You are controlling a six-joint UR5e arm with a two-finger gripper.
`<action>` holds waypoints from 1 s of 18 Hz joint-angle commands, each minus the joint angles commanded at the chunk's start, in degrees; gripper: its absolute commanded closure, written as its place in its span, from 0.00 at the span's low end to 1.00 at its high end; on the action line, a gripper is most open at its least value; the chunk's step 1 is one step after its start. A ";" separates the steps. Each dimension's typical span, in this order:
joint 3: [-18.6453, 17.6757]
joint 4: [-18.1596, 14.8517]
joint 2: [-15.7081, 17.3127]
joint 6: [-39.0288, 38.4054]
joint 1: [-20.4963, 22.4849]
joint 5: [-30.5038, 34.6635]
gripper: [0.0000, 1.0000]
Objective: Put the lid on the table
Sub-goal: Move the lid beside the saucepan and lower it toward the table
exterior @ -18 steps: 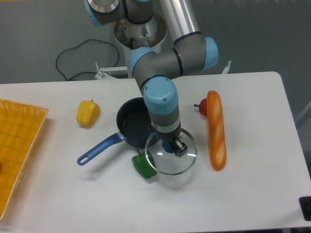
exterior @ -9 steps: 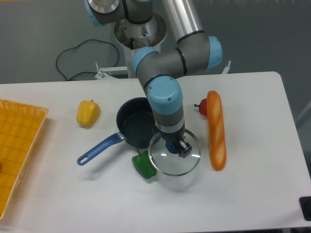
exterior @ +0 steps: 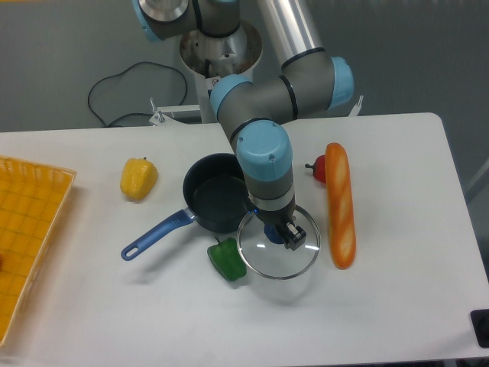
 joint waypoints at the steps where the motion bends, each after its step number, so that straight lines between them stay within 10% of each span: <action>1: 0.18 0.00 -0.26 0.00 0.26 -0.09 0.37; 18: 2.29 0.26 -3.34 0.09 1.32 -0.09 0.37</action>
